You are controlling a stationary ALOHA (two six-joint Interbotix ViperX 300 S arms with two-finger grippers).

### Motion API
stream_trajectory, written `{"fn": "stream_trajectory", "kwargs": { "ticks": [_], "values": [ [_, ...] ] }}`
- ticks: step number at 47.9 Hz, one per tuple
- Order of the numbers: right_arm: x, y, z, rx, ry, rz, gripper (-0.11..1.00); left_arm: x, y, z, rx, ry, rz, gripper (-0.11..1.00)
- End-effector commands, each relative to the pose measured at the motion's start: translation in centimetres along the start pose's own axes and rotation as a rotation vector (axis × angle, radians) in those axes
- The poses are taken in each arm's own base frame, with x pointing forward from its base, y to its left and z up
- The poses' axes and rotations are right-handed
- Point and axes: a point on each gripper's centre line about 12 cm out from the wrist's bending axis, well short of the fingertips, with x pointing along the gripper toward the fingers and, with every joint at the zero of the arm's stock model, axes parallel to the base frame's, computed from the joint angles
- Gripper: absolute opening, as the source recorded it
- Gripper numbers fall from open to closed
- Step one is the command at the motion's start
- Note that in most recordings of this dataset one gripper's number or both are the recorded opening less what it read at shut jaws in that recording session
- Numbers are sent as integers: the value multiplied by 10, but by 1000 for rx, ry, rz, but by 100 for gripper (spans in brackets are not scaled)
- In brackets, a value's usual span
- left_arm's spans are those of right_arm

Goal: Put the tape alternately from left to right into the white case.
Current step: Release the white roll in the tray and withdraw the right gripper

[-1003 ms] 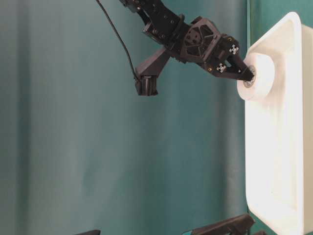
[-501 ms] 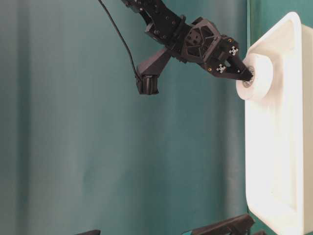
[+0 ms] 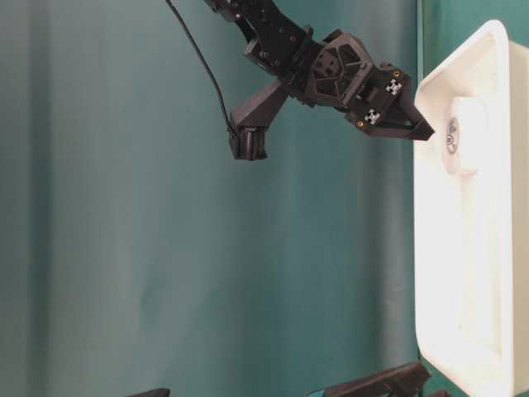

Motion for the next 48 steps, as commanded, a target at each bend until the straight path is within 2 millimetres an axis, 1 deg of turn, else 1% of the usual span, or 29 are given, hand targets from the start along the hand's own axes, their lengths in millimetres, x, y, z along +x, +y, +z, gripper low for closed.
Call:
{"fn": "stream_trajectory", "kwargs": {
  "ticks": [1, 5, 9, 19, 24, 42, 48],
  "values": [
    [-8, 0, 15, 0, -49, 2, 85, -2, -1, 8, 1, -27, -3, 80],
    [-12, 4, 16, -9, -58, 9, 85, -2, -1, 8, -1, -27, -3, 80],
    [-18, 13, 17, -27, -69, 26, 84, -2, -1, 8, 1, -27, -3, 81],
    [-40, 47, 19, -87, -110, 89, 84, -2, -1, 9, 1, -29, -3, 81],
    [-50, 63, 16, -121, -121, 120, 84, -2, -1, 7, 1, -26, -3, 81],
    [-87, 134, -7, -258, -196, 295, 84, -2, -1, 7, 1, -26, -3, 81],
    [-96, 147, -15, -287, -213, 336, 84, -2, -1, 7, 1, -24, -3, 81]
  ]
}}
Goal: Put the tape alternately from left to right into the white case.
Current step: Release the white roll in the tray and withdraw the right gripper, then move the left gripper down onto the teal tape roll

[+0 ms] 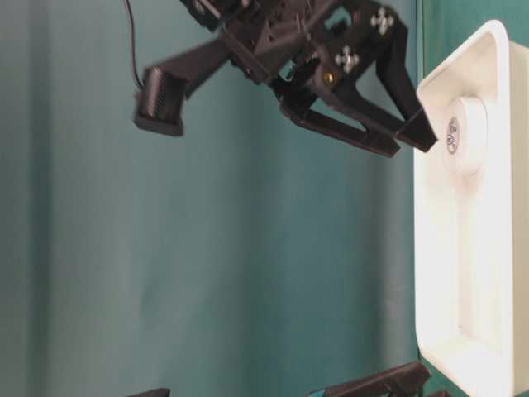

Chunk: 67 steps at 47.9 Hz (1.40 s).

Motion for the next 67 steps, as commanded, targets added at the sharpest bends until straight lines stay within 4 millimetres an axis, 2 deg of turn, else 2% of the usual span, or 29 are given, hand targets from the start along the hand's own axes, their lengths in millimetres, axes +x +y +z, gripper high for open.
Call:
{"fn": "stream_trajectory", "kwargs": {
  "ticks": [1, 14, 22, 34, 43, 67],
  "values": [
    [-12, 13, 9, -21, -53, 34, 84, -3, -1, 7, -1, -26, -3, 81],
    [-20, 40, -10, -70, -25, 93, 84, -2, -1, 7, 0, -24, -4, 81],
    [-21, 44, -17, -78, -13, 104, 84, -3, -2, 8, 2, -27, -4, 81],
    [-22, 44, -16, -79, -16, 105, 84, -3, -7, 10, 11, -32, -18, 81],
    [-21, 44, -17, -79, -15, 105, 84, -2, -26, 14, 21, -42, -66, 81],
    [-18, 44, -20, -79, -2, 103, 84, 12, -77, 5, -154, 40, -179, 81]
  ]
}}
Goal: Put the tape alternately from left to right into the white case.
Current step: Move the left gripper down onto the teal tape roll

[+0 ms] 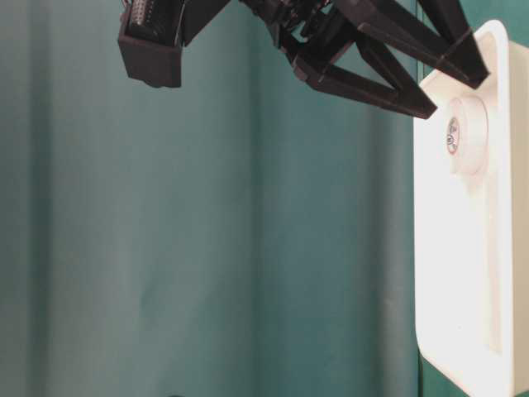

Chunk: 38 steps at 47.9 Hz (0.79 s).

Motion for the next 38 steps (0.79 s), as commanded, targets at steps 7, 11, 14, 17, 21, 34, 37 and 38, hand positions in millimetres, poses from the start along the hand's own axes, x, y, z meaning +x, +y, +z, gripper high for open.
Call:
{"fn": "stream_trajectory", "kwargs": {
  "ticks": [7, 11, 14, 17, 21, 34, 37, 38],
  "values": [
    [-3, 1, 6, 0, -26, 5, 84, 3, -12, 11, -15, -21, -26, 81],
    [-3, 1, 6, 0, -23, 4, 84, 5, -12, 12, -17, -20, -25, 81],
    [-3, 1, 5, 0, -21, 4, 84, 9, -12, 13, -16, -16, -23, 81],
    [-3, 1, 5, 1, -20, 2, 84, 15, -12, 12, -16, -3, -17, 81],
    [-3, 1, 5, 1, -21, 3, 84, 24, -11, 10, -15, 17, -10, 81],
    [-1, 1, 4, 0, -15, 4, 84, 50, -8, 1, -8, 77, 14, 81],
    [-1, 1, 4, 0, -12, 4, 84, 54, -8, 0, -10, 84, 17, 81],
    [-1, 1, 3, 0, -11, 4, 84, 56, -7, -1, -8, 88, 19, 81]
  ]
}}
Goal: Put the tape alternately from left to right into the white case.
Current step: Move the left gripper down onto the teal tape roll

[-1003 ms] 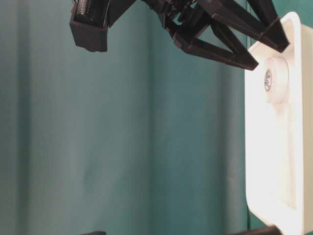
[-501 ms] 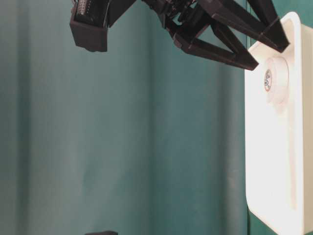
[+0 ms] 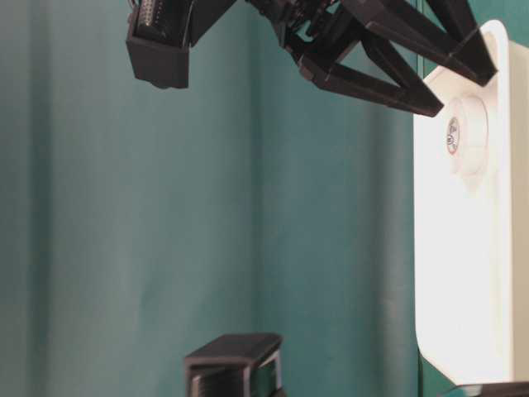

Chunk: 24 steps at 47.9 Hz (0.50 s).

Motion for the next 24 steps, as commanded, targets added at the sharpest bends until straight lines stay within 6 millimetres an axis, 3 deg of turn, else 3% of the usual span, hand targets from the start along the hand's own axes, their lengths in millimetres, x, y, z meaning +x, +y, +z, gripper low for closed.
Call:
{"fn": "stream_trajectory", "kwargs": {
  "ticks": [1, 24],
  "values": [
    [-2, 1, 6, -1, -20, 3, 84, 1, -4, 10, 3, -23, -9, 81],
    [-2, 1, 6, -1, -20, 3, 84, 25, 2, -6, 4, 61, 24, 81]
  ]
}}
